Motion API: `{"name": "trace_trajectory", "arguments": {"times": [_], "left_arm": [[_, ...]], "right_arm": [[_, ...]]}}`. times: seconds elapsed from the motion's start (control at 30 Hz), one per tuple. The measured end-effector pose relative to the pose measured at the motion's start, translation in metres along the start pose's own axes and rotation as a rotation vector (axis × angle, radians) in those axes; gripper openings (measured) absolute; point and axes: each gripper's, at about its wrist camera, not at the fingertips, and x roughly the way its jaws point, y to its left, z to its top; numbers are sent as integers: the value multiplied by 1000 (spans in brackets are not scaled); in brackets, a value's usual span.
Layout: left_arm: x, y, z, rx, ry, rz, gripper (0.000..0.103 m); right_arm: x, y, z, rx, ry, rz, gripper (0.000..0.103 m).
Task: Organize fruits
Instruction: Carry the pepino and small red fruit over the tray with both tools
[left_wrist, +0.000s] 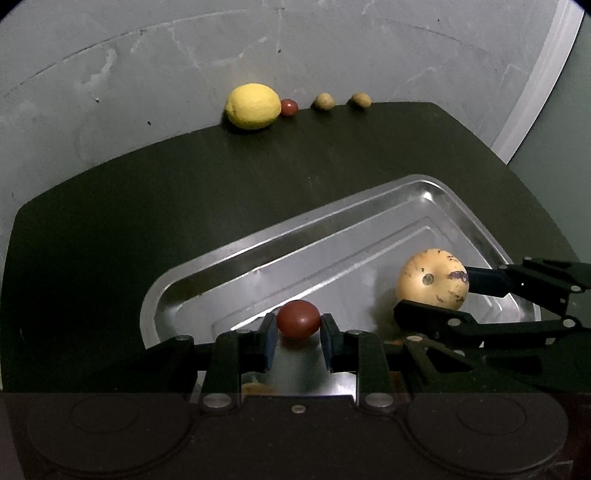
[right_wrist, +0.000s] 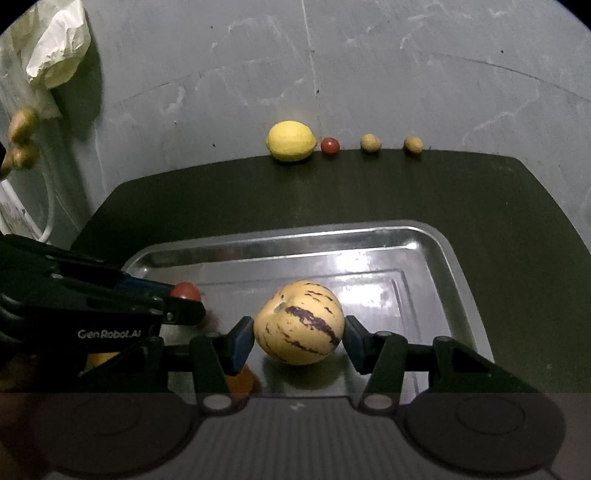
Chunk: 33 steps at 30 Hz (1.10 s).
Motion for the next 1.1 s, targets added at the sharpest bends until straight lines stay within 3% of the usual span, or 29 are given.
{"name": "trace_trajectory", "arguments": {"times": [1.1], "left_arm": [[6,-3,-8,6,21,3,27]], "right_arm": [[-1,-2,-6,3,18,2,57]]}}
